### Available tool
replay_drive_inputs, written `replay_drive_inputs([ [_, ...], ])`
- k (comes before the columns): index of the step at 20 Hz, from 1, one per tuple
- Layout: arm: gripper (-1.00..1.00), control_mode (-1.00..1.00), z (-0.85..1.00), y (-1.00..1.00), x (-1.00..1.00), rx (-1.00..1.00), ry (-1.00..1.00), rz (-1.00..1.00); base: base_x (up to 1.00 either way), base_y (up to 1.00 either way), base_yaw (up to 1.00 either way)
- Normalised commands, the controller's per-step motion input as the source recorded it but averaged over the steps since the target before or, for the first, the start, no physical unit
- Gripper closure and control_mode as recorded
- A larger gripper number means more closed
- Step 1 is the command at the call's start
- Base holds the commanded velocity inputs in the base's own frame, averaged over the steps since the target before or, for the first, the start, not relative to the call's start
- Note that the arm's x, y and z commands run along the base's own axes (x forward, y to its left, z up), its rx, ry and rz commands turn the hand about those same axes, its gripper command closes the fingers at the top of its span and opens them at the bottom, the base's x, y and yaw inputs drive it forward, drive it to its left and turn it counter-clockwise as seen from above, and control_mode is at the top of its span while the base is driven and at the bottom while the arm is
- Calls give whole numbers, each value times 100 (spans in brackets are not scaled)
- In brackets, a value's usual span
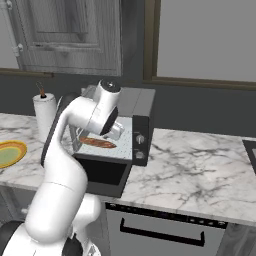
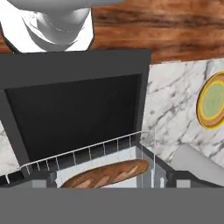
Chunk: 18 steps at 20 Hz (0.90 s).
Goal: Pull the toaster oven rack outwards. Pick up the baguette from the plate and place it on the toaster oven rack. Close the toaster oven door fully and set the temperature to the lowest setting.
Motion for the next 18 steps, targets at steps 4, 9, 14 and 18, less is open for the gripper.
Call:
replay_drive_inputs([
  [4,-100,-100,-42,36,-17,-26,-9,15,0,0,0],
  [9,-100,-100,-48,45,-12,-30,-7,5,0,0,0],
  [14,-100,-100,-49,27,-1,-23,-2,0,0,0,0],
  [18,-100,-100,-31,1,4,-5,0,0,0,0,0],
])
